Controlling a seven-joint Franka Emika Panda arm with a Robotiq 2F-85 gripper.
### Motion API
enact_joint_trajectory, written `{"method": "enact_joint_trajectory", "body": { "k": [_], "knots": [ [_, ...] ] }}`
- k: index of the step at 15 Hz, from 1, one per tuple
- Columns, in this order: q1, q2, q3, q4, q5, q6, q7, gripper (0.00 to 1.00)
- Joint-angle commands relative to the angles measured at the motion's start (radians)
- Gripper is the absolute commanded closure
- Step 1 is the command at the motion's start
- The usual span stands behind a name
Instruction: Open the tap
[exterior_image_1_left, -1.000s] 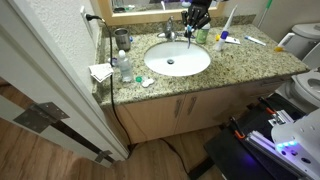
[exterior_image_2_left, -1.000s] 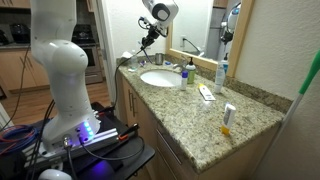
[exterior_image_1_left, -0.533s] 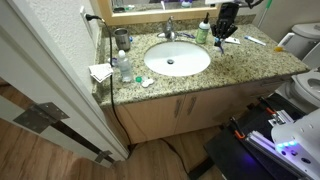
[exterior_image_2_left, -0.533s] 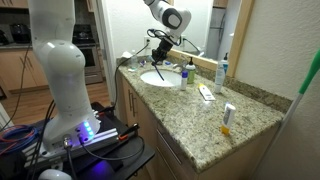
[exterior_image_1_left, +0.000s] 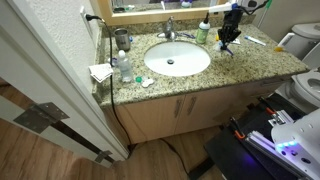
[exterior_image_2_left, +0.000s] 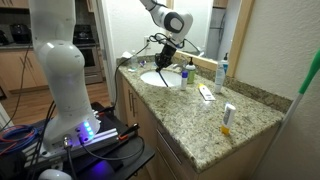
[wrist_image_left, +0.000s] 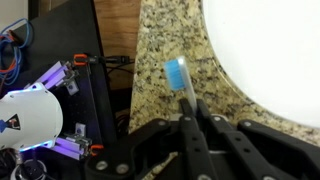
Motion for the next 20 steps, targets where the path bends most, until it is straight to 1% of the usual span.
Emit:
{"method": "enact_joint_trajectory", "body": {
  "k": [1, 5, 9, 10, 11, 14, 17, 20],
  "knots": [
    [-0.028, 0.069, -0.026, -0.028, -0.090, 0.092, 0.127, 0.98],
    [-0.037, 0.150, -0.071, -0.033, -0.195, 0.205, 0.250, 0.98],
    [-0.037, 0.179, -0.072, -0.046, -0.216, 0.306, 0.298, 0.98],
    [-0.035, 0.176, -0.065, -0.059, -0.207, 0.344, 0.300, 0.66],
    [-0.035, 0.165, -0.058, -0.076, -0.201, 0.379, 0.282, 0.65],
    [-0.028, 0.093, -0.043, -0.135, -0.209, 0.488, 0.226, 0.49],
    [-0.027, -0.007, -0.030, -0.212, -0.211, 0.588, 0.137, 0.25],
    [-0.043, -0.138, -0.009, -0.297, -0.181, 0.623, -0.009, 0.04]
  ]
}}
